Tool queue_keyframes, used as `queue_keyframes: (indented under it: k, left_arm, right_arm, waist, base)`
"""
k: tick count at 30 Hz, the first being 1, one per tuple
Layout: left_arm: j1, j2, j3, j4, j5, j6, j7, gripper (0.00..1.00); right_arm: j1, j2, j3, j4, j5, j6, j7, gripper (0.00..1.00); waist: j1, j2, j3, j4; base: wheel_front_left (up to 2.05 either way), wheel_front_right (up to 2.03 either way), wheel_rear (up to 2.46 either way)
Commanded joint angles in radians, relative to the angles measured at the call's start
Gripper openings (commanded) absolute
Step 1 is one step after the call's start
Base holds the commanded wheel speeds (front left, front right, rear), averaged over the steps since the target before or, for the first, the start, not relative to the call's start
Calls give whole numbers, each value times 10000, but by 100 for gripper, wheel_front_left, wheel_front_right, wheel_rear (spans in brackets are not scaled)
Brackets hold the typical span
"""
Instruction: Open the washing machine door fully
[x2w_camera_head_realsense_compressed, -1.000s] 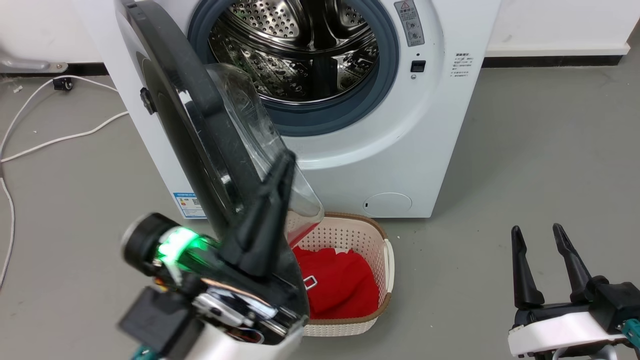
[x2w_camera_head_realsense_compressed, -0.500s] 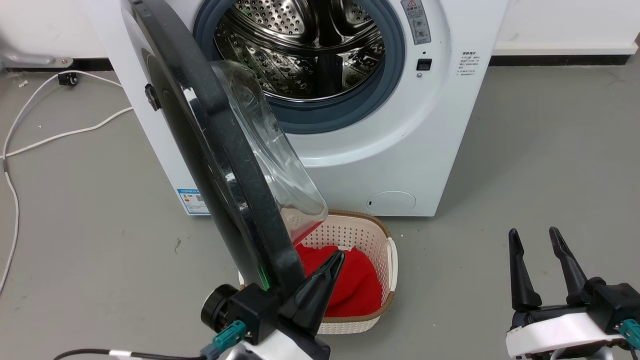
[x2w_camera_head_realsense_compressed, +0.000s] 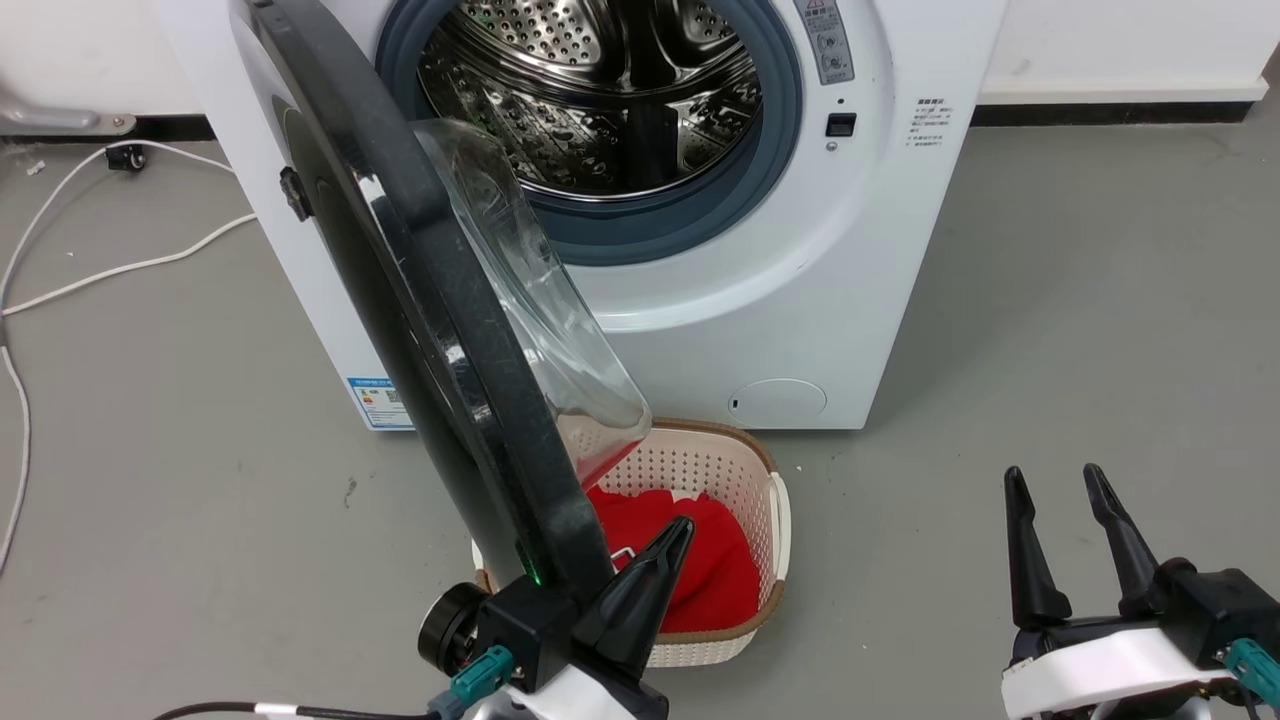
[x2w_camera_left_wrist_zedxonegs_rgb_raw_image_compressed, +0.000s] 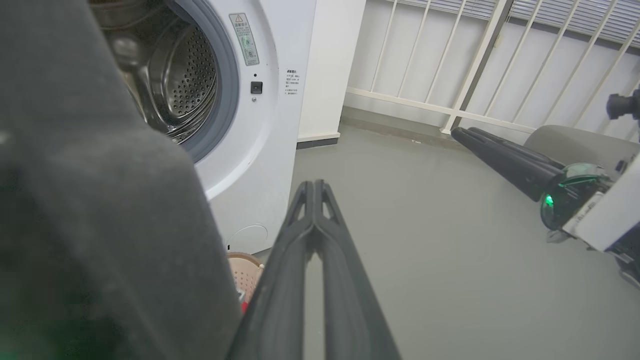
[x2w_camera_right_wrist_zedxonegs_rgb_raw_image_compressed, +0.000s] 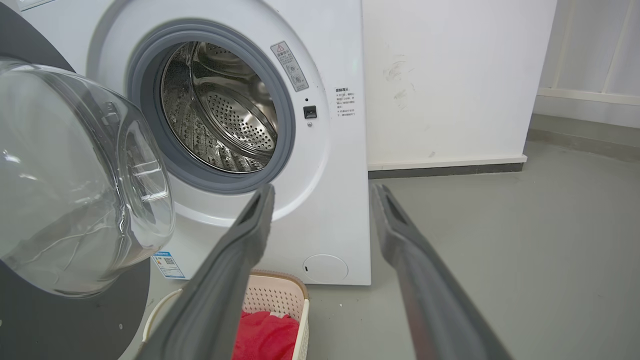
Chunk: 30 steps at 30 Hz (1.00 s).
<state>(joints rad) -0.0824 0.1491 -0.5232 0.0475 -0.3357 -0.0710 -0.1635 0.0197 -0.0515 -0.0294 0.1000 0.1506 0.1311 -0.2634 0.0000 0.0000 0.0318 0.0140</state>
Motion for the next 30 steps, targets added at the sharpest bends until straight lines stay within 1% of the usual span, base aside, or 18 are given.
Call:
queue_keyframes:
  k: [1, 5, 10, 11, 13, 14, 17, 24, 30]
  left_arm:
    - [113, 191, 425, 78, 53, 447, -173, 0]
    - [602, 203, 554, -215, 15, 799, -302, 0]
    - [1270, 319, 819, -892, -17, 1323, -344, 0]
    - [1270, 319, 819, -892, -17, 1323, -344, 0]
    - [1505, 396, 881, -1195, -16, 1469, -301, 0]
    - [1901, 497, 955, -1605, -80, 1656, -204, 0]
    - [2228, 605, 1116, -1941, -105, 1909, -142, 0]
    - [2540, 969, 1750, -2246, -150, 2370, -102, 0]
    - [2410, 1396, 2553, -2014, -267, 2663, -235, 0]
  right_arm:
    - [-101, 26, 49, 116, 144, -7, -14, 100]
    - [9, 26, 70, 211, 226, -7, -14, 100]
    - [29, 25, 42, 330, 336, -7, -14, 100]
    - [29, 25, 42, 330, 336, -7, -14, 100]
    - [15, 26, 42, 378, 357, -5, -14, 100]
    - [10, 26, 43, 481, 419, -7, -15, 100]
    - [-40, 26, 37, 511, 477, -7, -15, 100]
    - [-137, 25, 56, 512, 519, -7, -14, 100]
    - [-218, 25, 113, 505, 527, -7, -14, 100]
  waist:
    - [0, 0, -99, 50]
    - [0, 0, -206, 205]
    - [0, 0, -315, 624]
    - [0, 0, -315, 624]
    - [0, 0, -323, 834]
    - [0, 0, -341, 1129]
    - [0, 0, -349, 1403]
    - [0, 0, -299, 1974]
    - [0, 0, -247, 2229]
  base:
    - [0, 0, 0]
    - [0, 0, 0]
    - [0, 0, 0]
    - [0, 0, 0]
    - [0, 0, 0]
    - [0, 0, 0]
    - [0, 0, 0]
    - [0, 0, 0]
    - [0, 0, 0]
